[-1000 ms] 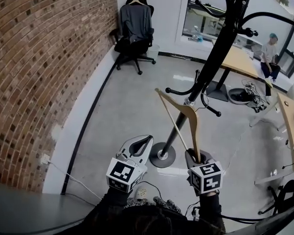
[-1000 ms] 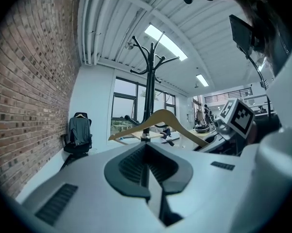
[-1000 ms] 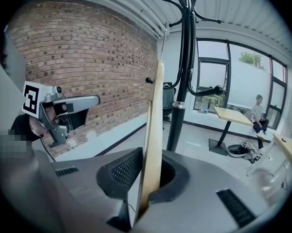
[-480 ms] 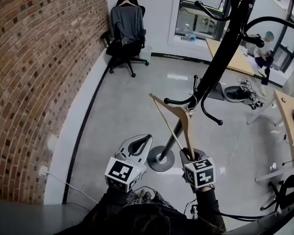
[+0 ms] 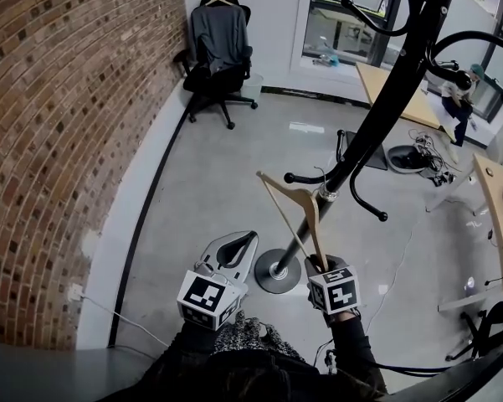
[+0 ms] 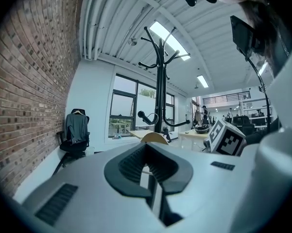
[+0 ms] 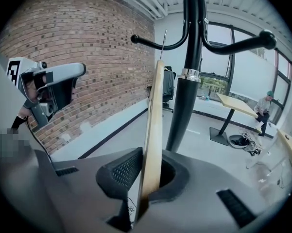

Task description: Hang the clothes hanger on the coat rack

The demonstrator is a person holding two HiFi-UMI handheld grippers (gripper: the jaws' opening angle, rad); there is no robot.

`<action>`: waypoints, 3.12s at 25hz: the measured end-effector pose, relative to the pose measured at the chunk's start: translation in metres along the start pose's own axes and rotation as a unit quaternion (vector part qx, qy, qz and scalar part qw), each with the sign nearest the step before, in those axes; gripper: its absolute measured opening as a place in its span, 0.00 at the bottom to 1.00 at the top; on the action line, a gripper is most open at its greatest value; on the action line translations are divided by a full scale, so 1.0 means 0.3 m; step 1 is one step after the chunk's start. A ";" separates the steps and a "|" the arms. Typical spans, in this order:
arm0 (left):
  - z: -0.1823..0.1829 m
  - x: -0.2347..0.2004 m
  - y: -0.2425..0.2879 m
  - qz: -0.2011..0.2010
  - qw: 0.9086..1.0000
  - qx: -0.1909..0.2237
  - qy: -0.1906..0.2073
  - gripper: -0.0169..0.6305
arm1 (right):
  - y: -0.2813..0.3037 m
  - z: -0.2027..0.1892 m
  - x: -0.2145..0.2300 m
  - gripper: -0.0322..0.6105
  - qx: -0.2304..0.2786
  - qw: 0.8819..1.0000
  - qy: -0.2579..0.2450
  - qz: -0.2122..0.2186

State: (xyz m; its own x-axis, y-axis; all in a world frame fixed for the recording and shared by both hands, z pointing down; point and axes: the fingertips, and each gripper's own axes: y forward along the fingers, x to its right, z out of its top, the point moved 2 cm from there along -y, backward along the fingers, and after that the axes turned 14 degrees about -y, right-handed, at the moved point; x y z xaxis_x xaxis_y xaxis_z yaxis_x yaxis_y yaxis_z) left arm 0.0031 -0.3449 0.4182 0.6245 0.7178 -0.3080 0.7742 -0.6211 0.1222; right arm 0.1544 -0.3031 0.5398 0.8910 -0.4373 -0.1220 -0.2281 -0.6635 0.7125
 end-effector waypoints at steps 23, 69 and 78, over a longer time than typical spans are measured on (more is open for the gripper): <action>-0.011 0.001 -0.012 0.003 1.000 -0.016 0.008 0.04 | 0.071 -0.020 -0.042 0.12 0.026 0.999 0.015 0.043; -0.194 0.578 -0.285 0.024 1.000 -0.007 0.011 0.04 | -0.674 -0.077 -0.031 0.07 0.271 0.962 -0.001 -0.030; -0.220 0.614 -0.447 0.034 0.999 -0.007 0.013 0.04 | -0.752 -0.135 -0.156 0.07 0.273 0.961 0.009 -0.029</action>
State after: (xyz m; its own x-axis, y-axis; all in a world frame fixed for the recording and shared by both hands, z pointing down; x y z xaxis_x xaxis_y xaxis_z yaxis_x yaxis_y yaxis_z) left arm 0.0212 -0.1088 0.4072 0.6778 0.6822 -0.2743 0.7314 -0.6639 0.1560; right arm 0.1800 -0.1083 0.4127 0.9137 -0.3831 -0.1355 -0.3460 -0.9084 0.2347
